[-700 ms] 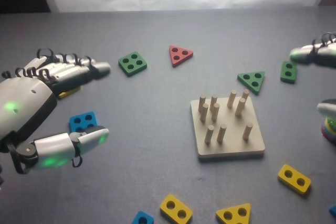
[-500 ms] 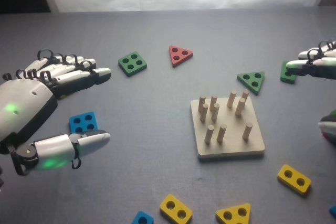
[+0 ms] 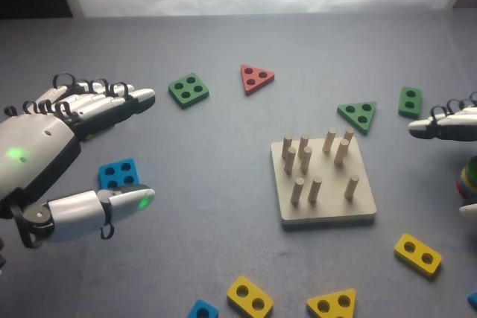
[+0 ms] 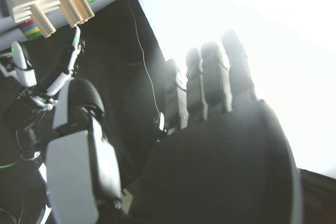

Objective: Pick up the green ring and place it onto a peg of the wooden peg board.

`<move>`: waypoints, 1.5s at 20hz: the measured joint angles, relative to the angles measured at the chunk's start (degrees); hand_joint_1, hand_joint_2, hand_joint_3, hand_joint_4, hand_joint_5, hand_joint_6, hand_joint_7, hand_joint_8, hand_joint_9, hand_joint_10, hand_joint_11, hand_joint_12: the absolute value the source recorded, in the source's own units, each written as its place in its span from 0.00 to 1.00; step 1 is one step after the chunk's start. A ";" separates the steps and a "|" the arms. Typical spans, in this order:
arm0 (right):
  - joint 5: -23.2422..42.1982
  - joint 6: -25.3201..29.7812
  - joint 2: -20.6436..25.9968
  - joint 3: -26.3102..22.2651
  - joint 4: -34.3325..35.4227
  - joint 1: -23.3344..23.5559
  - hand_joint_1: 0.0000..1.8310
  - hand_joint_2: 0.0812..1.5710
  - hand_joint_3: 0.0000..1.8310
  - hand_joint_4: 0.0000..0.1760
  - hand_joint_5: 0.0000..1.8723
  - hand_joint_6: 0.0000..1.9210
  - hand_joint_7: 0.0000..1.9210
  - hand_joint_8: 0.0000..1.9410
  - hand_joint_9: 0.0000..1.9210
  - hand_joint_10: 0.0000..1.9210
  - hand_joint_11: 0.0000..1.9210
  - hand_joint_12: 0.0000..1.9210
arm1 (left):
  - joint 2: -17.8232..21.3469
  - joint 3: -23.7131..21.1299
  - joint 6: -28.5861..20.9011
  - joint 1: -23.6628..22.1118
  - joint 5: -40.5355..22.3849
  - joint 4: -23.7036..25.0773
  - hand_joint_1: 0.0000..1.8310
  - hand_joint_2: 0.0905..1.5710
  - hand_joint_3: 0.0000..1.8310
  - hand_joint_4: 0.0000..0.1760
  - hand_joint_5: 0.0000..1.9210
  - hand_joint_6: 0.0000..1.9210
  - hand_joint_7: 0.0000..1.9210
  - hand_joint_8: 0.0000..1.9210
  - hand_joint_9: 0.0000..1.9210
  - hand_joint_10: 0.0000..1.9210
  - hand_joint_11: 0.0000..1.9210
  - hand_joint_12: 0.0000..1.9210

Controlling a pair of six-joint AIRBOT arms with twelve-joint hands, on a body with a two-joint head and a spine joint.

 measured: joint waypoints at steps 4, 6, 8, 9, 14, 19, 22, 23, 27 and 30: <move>-2.23 -0.83 -0.11 0.35 0.55 -0.07 0.62 0.57 0.00 0.41 0.26 0.00 0.28 0.00 0.32 0.01 0.17 0.43 | 0.00 0.02 -0.15 0.42 0.13 -0.02 0.38 0.67 0.00 0.45 0.18 0.00 0.15 0.00 0.13 0.00 0.00 0.29; -1.99 -0.81 -0.09 0.35 0.96 -0.66 0.62 0.59 0.00 0.43 0.28 0.00 0.30 0.00 0.36 0.01 0.21 0.47 | 0.00 0.02 -0.26 0.44 0.07 0.07 0.41 0.67 0.00 0.45 0.19 0.00 0.14 0.00 0.12 0.00 0.00 0.27; -2.40 -0.83 -0.09 0.35 1.16 -0.90 0.61 0.61 0.00 0.44 0.31 0.01 0.34 0.01 0.39 0.01 0.22 0.53 | 0.00 0.00 -0.33 0.72 0.09 -0.02 0.41 0.67 0.00 0.51 0.19 0.00 0.15 0.00 0.12 0.00 0.00 0.28; -2.21 -0.83 0.02 0.35 1.31 -0.90 0.61 0.61 0.00 0.29 0.33 0.00 0.36 0.00 0.43 0.02 0.26 0.54 | -0.02 0.02 -0.48 0.85 0.07 -0.04 0.42 0.67 0.00 0.44 0.20 0.00 0.14 0.00 0.12 0.00 0.00 0.28; -1.36 -1.38 0.31 0.35 1.84 -0.87 0.68 0.64 0.00 0.00 0.42 0.00 0.48 0.01 0.58 0.04 0.39 0.55 | -0.04 0.02 -0.50 0.90 0.13 -0.17 0.43 0.67 0.00 0.35 0.21 0.00 0.16 0.00 0.13 0.00 0.00 0.28; -1.62 -2.93 0.90 -0.13 2.89 -0.87 0.69 0.70 0.00 0.00 0.47 0.38 0.51 0.59 0.61 0.08 0.37 0.68 | -0.07 0.02 -0.57 0.92 0.13 -0.17 0.42 0.67 0.00 0.43 0.21 0.00 0.17 0.00 0.14 0.00 0.00 0.32; -1.68 -3.37 0.96 -0.20 2.91 -0.87 0.68 0.70 0.00 0.00 0.49 0.47 0.53 0.57 0.55 0.44 0.46 0.68 | -0.46 0.02 -0.72 1.14 -0.07 -0.28 0.43 0.67 0.00 0.43 0.22 0.00 0.17 0.00 0.14 0.00 0.00 0.31; -1.68 -3.65 0.96 -0.33 2.86 -0.85 0.68 0.69 0.00 0.00 0.49 0.48 0.55 0.53 0.57 0.44 0.51 0.65 | -0.72 0.02 -0.74 1.14 -0.02 -0.44 0.44 0.67 0.00 0.43 0.22 0.00 0.17 0.00 0.14 0.00 0.00 0.31; -1.86 -4.15 0.96 -1.68 -0.94 2.14 0.70 0.65 0.00 0.00 0.61 0.34 0.57 0.43 0.62 0.39 0.57 0.57 | -0.72 0.02 -0.90 1.18 0.13 -0.02 0.42 0.66 0.00 0.39 0.23 0.00 0.18 0.00 0.15 0.00 0.00 0.32; -0.59 -4.17 0.96 -2.62 -5.62 5.88 0.69 0.65 0.00 0.02 0.63 0.31 0.57 0.45 0.65 0.33 0.59 0.58 | -0.72 0.02 -0.90 1.18 0.15 -0.26 0.43 0.66 0.00 0.37 0.24 0.00 0.18 0.00 0.14 0.00 0.00 0.29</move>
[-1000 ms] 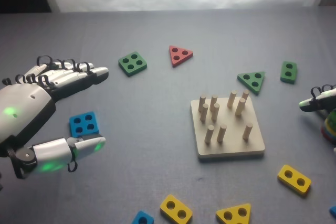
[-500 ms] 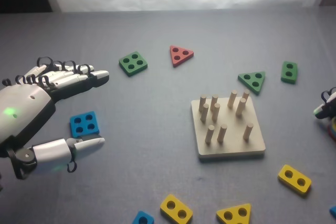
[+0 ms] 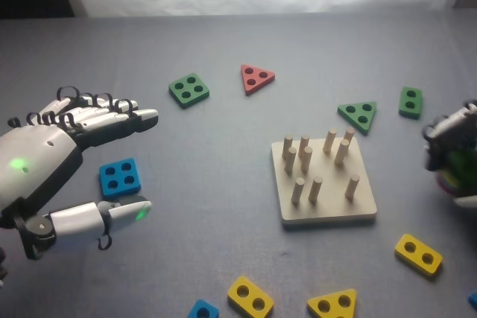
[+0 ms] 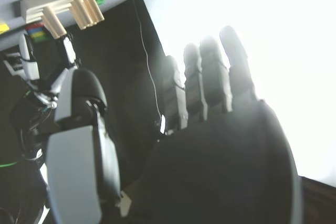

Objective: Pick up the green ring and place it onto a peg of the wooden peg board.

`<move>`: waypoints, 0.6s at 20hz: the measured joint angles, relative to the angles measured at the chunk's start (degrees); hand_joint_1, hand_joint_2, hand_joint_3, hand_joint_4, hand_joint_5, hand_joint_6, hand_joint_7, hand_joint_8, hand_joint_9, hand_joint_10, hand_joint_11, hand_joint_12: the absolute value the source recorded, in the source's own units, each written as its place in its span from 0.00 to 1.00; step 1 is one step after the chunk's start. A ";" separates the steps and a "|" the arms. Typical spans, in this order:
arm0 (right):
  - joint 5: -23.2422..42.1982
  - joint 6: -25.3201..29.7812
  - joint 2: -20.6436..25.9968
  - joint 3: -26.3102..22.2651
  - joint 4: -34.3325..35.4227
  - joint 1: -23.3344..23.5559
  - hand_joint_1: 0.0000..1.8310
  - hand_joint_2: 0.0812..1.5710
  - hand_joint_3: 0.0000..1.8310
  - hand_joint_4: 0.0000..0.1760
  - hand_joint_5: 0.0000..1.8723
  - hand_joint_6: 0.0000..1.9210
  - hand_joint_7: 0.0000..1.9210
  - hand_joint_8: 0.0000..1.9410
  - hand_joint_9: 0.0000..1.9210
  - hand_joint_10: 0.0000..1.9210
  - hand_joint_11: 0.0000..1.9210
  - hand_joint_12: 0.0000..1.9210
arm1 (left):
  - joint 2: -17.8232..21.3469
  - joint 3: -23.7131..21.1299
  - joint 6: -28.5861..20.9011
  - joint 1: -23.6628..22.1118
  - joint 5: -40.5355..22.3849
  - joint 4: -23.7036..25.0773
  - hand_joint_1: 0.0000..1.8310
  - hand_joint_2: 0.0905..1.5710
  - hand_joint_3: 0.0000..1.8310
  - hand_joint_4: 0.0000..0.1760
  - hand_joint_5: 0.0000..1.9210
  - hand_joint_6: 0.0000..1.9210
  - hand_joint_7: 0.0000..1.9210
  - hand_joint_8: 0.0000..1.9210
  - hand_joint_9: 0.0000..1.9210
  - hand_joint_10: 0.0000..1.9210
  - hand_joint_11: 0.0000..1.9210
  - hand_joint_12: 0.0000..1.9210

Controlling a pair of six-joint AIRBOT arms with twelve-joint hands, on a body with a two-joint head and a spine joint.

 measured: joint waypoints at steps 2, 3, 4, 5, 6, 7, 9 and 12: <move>1.03 0.02 0.00 -0.81 -3.91 2.69 0.76 0.64 0.00 0.00 0.61 0.30 0.53 0.42 0.60 0.50 0.60 0.58 | 0.00 0.00 -0.02 0.00 -0.02 0.09 0.43 0.66 0.00 0.34 0.25 0.01 0.19 0.00 0.15 0.00 0.00 0.28; 1.36 0.13 0.00 -0.98 -4.79 3.26 0.71 0.65 0.00 0.00 0.66 0.24 0.55 0.48 0.64 0.41 0.60 0.60 | 0.00 0.00 -0.02 0.00 0.00 0.11 0.43 0.67 0.00 0.33 0.25 0.00 0.18 0.00 0.14 0.00 0.00 0.28; 1.92 1.25 -0.02 -1.25 -8.04 5.11 0.70 0.65 0.00 0.00 0.64 0.26 0.55 0.49 0.63 0.41 0.59 0.59 | 0.00 0.00 -0.02 0.00 0.02 0.00 0.43 0.67 0.00 0.30 0.25 0.00 0.18 0.00 0.14 0.00 0.00 0.27; 2.03 1.49 -0.02 -1.25 -8.68 5.44 0.75 0.66 0.00 0.00 0.60 0.30 0.51 0.50 0.59 0.50 0.56 0.58 | 0.00 0.00 -0.02 0.00 0.00 0.00 0.44 0.66 0.00 0.28 0.25 0.00 0.18 0.00 0.14 0.00 0.00 0.27; 2.47 1.88 -0.13 -1.25 -10.12 6.36 0.70 0.67 0.00 0.00 0.60 0.33 0.53 0.52 0.58 0.45 0.54 0.61 | 0.00 0.00 -0.02 0.00 0.00 0.04 0.45 0.66 0.00 0.27 0.25 0.00 0.18 0.00 0.14 0.00 0.00 0.26; 2.67 2.21 -0.35 -1.25 -10.84 7.04 0.70 0.67 0.00 0.00 0.60 0.33 0.53 0.52 0.58 0.45 0.54 0.61 | 0.00 0.00 -0.02 0.02 0.00 0.11 0.45 0.66 0.00 0.27 0.25 0.00 0.18 0.00 0.14 0.00 0.00 0.26; 3.23 3.58 -1.09 -1.25 -13.70 8.22 0.70 0.67 0.00 0.00 0.67 0.15 0.49 0.66 0.58 0.68 0.58 0.78 | 0.00 0.00 -0.04 0.00 0.00 0.09 0.44 0.66 0.00 0.27 0.25 0.00 0.17 0.00 0.14 0.00 0.00 0.28; 2.97 6.05 -2.49 -1.16 -17.59 9.18 0.70 0.67 0.00 0.00 0.67 0.15 0.50 0.65 0.56 0.71 0.57 0.80 | 0.00 0.00 -0.07 0.00 0.00 0.09 0.44 0.66 0.00 0.30 0.24 0.00 0.17 0.00 0.14 0.00 0.00 0.28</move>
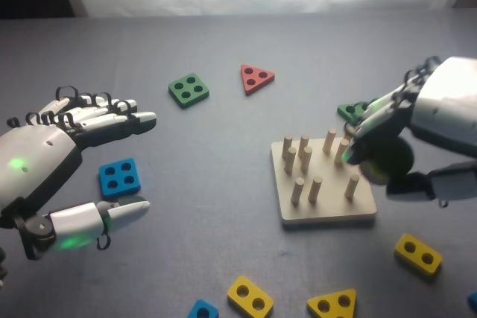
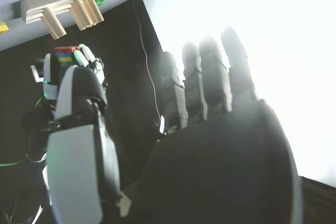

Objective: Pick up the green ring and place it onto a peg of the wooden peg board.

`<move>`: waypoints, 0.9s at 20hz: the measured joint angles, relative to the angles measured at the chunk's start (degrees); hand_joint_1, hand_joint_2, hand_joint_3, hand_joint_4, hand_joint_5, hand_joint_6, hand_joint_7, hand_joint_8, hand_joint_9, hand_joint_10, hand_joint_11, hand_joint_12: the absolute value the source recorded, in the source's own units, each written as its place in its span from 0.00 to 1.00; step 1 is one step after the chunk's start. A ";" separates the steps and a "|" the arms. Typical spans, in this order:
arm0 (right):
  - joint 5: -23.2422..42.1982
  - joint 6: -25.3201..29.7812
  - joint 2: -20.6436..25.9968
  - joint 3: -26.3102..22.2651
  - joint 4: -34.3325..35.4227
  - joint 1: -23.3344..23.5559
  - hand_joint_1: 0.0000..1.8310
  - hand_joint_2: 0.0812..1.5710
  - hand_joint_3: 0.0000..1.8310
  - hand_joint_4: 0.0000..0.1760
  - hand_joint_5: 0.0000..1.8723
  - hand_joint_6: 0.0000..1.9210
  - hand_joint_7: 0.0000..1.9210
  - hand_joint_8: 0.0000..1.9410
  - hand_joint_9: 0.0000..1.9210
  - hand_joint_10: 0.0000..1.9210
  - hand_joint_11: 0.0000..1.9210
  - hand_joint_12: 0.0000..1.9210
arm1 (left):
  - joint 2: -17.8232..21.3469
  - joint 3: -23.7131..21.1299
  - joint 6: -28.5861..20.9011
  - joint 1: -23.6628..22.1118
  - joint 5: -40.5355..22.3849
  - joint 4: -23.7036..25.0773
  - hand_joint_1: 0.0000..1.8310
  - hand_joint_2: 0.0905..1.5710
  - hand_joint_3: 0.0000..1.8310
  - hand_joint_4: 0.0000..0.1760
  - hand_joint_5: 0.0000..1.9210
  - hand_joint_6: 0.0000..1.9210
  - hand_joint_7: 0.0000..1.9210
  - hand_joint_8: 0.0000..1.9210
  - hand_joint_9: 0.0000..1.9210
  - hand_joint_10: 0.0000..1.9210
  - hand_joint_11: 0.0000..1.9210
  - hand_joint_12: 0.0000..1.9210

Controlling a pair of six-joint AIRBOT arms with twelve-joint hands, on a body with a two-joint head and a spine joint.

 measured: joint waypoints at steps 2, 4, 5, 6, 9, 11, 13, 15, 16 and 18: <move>-0.76 0.33 -0.72 0.17 -1.64 0.72 0.70 0.68 0.00 0.00 0.64 0.20 0.49 0.67 0.55 0.73 0.54 0.81 | 0.00 0.00 -0.22 0.00 -0.02 0.02 0.45 0.66 0.00 0.28 0.23 0.00 0.16 0.00 0.13 0.00 0.00 0.27; -1.09 0.35 -1.20 0.63 -1.97 0.74 0.69 0.70 0.00 0.00 0.60 0.28 0.45 0.72 0.52 0.75 0.52 0.83 | 0.00 0.00 -0.22 0.00 0.00 -0.04 0.44 0.66 0.00 0.27 0.23 0.00 0.17 0.00 0.13 0.00 0.00 0.26; -2.03 0.39 -1.40 0.79 -2.54 1.18 0.69 0.70 0.00 0.00 0.61 0.27 0.45 0.72 0.53 0.76 0.54 0.85 | 0.00 0.00 -0.24 0.00 0.00 -0.04 0.44 0.66 0.00 0.28 0.23 0.00 0.17 0.00 0.13 0.00 0.00 0.26; -2.67 0.39 -1.60 0.81 -2.91 1.42 0.69 0.71 0.00 0.00 0.59 0.30 0.43 0.75 0.52 0.80 0.55 0.87 | -0.02 0.00 -0.24 0.00 0.02 -0.04 0.43 0.66 0.00 0.25 0.23 0.00 0.17 0.00 0.14 0.00 0.00 0.28; -3.39 0.85 -2.40 1.05 -4.11 1.77 0.68 0.72 0.00 0.00 0.57 0.32 0.42 0.77 0.51 0.86 0.55 0.92 | -0.04 0.02 -0.37 0.00 0.00 0.07 0.45 0.66 0.00 0.26 0.24 0.00 0.16 0.00 0.13 0.00 0.00 0.29; -4.09 1.68 -3.15 1.44 -4.83 1.77 0.69 0.71 0.00 0.00 0.59 0.29 0.44 0.74 0.52 0.82 0.56 0.89 | -0.04 0.07 -0.39 0.00 -0.02 -0.07 0.45 0.66 0.00 0.24 0.24 0.00 0.17 0.00 0.14 0.00 0.00 0.34; -4.26 1.68 -3.58 1.88 -5.20 2.21 0.69 0.70 0.00 0.00 0.59 0.31 0.45 0.72 0.53 0.79 0.56 0.86 | -0.04 0.07 -0.44 0.00 -0.02 0.11 0.44 0.66 0.00 0.25 0.24 0.00 0.17 0.00 0.14 0.00 0.00 0.35; -4.55 1.68 -3.93 2.12 -5.22 2.43 0.68 0.72 0.00 0.00 0.56 0.32 0.42 0.78 0.51 0.88 0.56 0.94 | -0.04 0.07 -0.44 0.00 -0.02 0.11 0.46 0.66 0.00 0.23 0.24 0.00 0.17 0.00 0.14 0.00 0.00 0.35; -4.68 1.68 -4.15 2.23 -5.29 2.45 0.68 0.73 0.00 0.00 0.54 0.36 0.40 0.80 0.50 0.89 0.56 0.95 | -0.11 0.07 -0.44 0.00 0.00 -0.04 0.45 0.66 0.00 0.25 0.24 0.00 0.17 0.00 0.14 0.00 0.00 0.36; -5.31 1.70 -4.50 2.47 -5.86 2.45 0.68 0.74 0.00 0.00 0.53 0.38 0.40 0.81 0.50 0.91 0.55 0.95 | -0.28 0.17 -0.48 0.00 -0.04 -0.13 0.45 0.66 0.00 0.21 0.24 0.00 0.17 0.00 0.14 0.00 0.00 0.36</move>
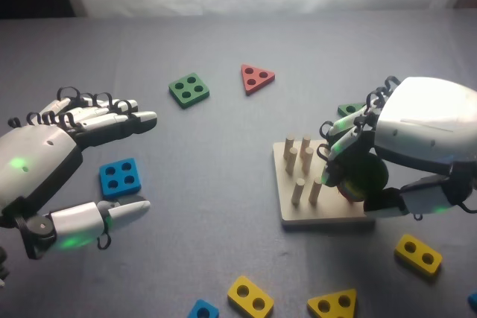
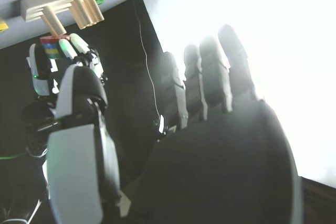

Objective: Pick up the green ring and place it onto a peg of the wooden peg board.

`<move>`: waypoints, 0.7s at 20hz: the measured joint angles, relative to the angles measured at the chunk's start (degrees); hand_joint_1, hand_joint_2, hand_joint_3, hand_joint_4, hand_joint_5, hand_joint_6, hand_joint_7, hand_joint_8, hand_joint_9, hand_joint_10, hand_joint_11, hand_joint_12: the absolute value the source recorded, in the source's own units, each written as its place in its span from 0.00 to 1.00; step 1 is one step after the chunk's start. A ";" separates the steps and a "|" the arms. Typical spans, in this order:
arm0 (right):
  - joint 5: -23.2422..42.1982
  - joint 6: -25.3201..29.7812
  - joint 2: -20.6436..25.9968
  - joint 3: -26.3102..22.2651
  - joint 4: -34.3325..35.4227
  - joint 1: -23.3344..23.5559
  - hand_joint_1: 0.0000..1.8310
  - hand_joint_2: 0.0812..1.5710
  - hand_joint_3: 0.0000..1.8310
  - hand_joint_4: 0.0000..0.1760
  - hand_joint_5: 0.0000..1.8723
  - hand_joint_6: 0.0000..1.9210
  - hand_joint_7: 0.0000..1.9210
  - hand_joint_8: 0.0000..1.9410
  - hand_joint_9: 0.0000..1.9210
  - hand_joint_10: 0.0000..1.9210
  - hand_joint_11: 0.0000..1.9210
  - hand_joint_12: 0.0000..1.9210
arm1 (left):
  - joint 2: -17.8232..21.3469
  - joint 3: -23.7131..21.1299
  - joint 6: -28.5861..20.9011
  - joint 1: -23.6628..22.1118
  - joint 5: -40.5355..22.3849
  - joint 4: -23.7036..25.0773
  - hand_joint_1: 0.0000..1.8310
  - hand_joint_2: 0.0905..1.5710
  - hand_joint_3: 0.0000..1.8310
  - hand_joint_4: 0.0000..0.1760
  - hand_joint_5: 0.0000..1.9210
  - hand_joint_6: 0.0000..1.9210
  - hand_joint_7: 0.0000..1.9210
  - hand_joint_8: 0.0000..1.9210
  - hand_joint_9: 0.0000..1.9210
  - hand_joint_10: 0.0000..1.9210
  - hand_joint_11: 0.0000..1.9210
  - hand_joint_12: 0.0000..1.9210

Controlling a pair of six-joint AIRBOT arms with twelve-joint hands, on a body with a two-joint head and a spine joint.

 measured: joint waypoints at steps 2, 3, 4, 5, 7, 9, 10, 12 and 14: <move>-0.07 0.02 -0.11 0.20 -0.04 0.00 0.68 0.74 0.00 0.00 0.53 0.39 0.39 0.81 0.50 0.91 0.56 0.95 | -0.02 0.00 -0.07 0.00 0.07 0.26 0.46 0.65 0.00 0.17 0.24 0.00 0.17 0.00 0.14 0.00 0.00 0.36; -0.15 0.02 -0.15 0.24 -0.02 0.00 0.68 0.72 0.00 0.00 0.54 0.36 0.43 0.77 0.53 0.77 0.55 0.84 | -0.02 0.00 -0.11 0.00 0.04 0.26 0.45 0.65 0.00 0.22 0.25 0.00 0.17 0.00 0.15 0.00 0.00 0.33; -0.17 0.02 -0.15 0.24 -0.02 0.00 0.68 0.72 0.00 0.00 0.54 0.37 0.44 0.74 0.53 0.74 0.55 0.81 | -0.02 0.00 -0.11 0.00 0.04 0.15 0.46 0.65 0.00 0.19 0.25 0.00 0.17 0.00 0.14 0.00 0.00 0.32; -0.17 0.02 -0.15 0.24 -0.04 0.00 0.68 0.73 0.00 0.00 0.50 0.43 0.45 0.73 0.52 0.73 0.54 0.80 | -0.02 0.07 -0.11 0.00 0.04 0.13 0.46 0.65 0.00 0.22 0.25 0.00 0.17 0.00 0.14 0.00 0.00 0.31; -0.52 0.04 -0.15 0.24 -0.17 0.11 0.67 0.68 0.00 0.00 0.42 0.07 0.37 0.36 0.40 0.55 0.40 0.74 | -0.02 0.11 -0.15 0.00 0.04 0.11 0.46 0.65 0.00 0.21 0.25 0.00 0.17 0.00 0.14 0.00 0.00 0.30; -0.46 0.20 -0.22 0.22 -0.22 0.11 0.61 0.66 0.00 0.00 0.36 0.00 0.31 0.09 0.32 0.33 0.28 0.61 | -0.02 0.11 -0.15 0.02 0.04 0.09 0.45 0.65 0.00 0.26 0.25 0.00 0.17 0.00 0.14 0.00 0.00 0.29; -0.76 0.24 -0.26 0.22 -0.39 0.11 0.61 0.65 0.00 0.00 0.35 0.00 0.31 0.04 0.29 0.29 0.23 0.59 | -0.02 0.11 -0.22 0.02 -0.09 0.22 0.44 0.66 0.00 0.29 0.25 0.00 0.17 0.00 0.14 0.00 0.00 0.29; -0.81 0.96 -0.26 0.13 -0.46 0.11 0.58 0.64 0.00 0.21 0.28 0.00 0.25 0.00 0.25 0.16 0.10 0.56 | -0.02 0.11 -0.33 0.02 -0.13 0.13 0.44 0.66 0.00 0.25 0.25 0.00 0.17 0.00 0.14 0.00 0.00 0.32; 0.09 1.68 0.17 -0.33 -0.44 0.11 0.58 0.63 0.00 0.31 0.25 0.00 0.23 0.00 0.26 0.07 0.06 0.58 | -0.02 0.11 -0.39 0.02 -0.35 0.15 0.44 0.66 0.00 0.29 0.25 0.00 0.17 0.00 0.14 0.00 0.00 0.33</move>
